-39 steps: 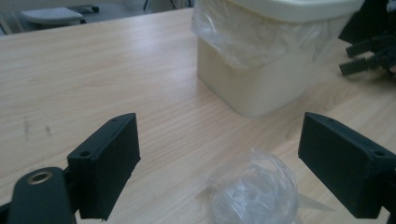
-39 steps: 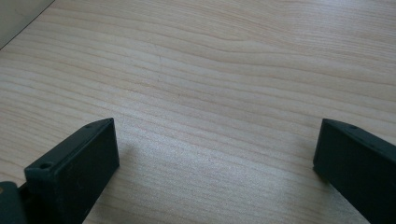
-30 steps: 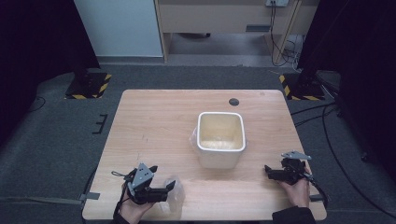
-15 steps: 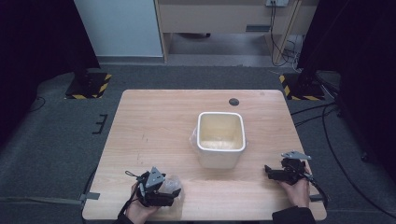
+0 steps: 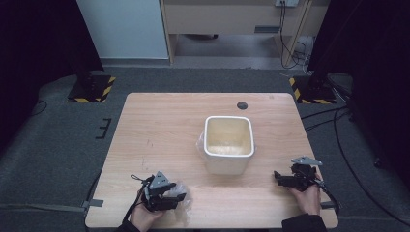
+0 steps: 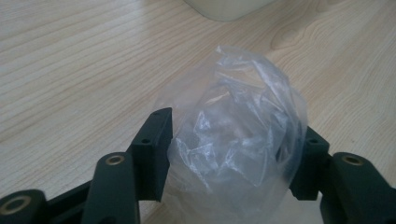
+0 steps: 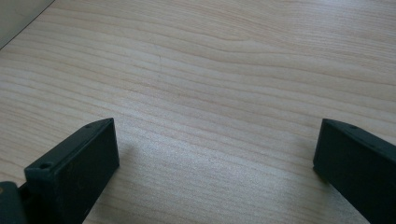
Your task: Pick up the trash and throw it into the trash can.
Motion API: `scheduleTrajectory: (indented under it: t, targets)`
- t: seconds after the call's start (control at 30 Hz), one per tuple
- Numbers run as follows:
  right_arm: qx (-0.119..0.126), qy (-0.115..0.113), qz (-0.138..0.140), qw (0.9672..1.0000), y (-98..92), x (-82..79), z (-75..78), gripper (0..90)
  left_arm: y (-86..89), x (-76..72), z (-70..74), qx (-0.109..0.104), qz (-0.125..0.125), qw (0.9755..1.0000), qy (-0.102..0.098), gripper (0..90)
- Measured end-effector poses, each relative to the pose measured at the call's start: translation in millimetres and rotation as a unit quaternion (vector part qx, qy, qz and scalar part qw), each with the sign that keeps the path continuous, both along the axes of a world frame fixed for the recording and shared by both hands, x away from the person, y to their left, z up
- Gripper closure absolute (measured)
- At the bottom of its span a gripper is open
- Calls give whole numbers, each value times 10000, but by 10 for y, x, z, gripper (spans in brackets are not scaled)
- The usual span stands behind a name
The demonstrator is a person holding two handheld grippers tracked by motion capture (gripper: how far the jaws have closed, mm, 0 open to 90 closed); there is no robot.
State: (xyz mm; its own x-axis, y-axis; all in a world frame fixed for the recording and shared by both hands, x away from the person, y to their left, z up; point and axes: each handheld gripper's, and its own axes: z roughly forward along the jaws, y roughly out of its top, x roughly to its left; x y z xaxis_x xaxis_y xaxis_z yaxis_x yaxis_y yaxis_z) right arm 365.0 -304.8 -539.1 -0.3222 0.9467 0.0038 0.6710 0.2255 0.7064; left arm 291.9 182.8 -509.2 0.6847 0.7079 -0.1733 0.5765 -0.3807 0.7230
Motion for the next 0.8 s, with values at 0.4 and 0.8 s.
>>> scheduleTrajectory:
  t: [0.4, 0.8]
  targets:
    - [-1, 0, 0, 10000, 0, 0, 0, 3, 246, -33, 259, -637, 391, 9945, -738, 428]
    - [0, 0, 0, 10000, 0, 0, 0, 3, 432, -37, 496, -997, 632, 9865, -1133, 416]
